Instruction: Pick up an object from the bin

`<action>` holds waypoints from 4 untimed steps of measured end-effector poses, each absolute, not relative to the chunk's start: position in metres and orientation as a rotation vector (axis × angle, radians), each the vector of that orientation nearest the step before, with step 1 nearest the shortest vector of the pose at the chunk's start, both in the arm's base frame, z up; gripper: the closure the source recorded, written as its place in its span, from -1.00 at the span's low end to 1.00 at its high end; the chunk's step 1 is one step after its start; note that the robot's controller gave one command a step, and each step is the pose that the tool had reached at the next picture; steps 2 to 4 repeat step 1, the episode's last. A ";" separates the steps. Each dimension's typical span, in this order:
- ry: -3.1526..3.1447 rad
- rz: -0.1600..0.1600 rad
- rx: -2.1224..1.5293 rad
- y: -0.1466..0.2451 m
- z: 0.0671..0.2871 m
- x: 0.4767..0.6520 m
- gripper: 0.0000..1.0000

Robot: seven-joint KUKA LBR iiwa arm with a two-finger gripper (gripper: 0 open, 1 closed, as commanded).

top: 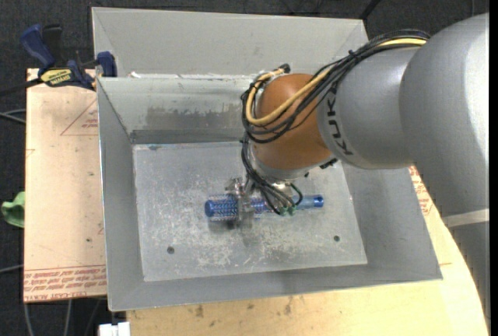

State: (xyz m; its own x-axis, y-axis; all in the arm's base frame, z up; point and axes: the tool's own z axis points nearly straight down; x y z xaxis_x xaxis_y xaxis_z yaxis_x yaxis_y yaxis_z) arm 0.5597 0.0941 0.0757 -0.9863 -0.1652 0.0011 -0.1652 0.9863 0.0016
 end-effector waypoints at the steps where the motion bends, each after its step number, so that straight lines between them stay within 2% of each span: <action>1: -3.039 0.000 0.835 0.105 0.345 0.504 1.00; 4: -3.039 0.000 0.835 0.105 0.345 0.504 1.00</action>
Offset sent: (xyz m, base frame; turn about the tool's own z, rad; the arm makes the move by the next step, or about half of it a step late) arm -0.0564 0.0094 0.2657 -0.3723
